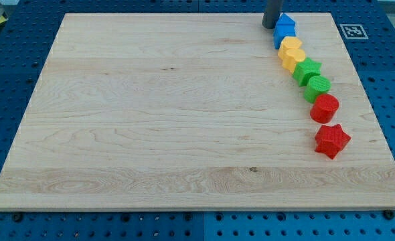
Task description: Push the blue triangle top right to the blue cube
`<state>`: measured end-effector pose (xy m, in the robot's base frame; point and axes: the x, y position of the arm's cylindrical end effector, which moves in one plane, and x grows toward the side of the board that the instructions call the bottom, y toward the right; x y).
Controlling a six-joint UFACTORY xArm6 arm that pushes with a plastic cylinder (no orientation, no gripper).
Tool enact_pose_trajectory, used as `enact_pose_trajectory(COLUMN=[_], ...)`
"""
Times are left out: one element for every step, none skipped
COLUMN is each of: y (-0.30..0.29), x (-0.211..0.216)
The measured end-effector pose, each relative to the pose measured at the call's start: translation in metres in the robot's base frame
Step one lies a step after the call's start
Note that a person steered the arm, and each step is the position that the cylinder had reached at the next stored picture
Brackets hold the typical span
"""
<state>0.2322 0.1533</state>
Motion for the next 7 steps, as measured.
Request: enact_pose_trajectory(y=[-0.001,-0.038,-0.063,-0.06,-0.06,-0.059,-0.047], x=[0.0,0.0,0.001,0.002,0.002,0.002,0.007])
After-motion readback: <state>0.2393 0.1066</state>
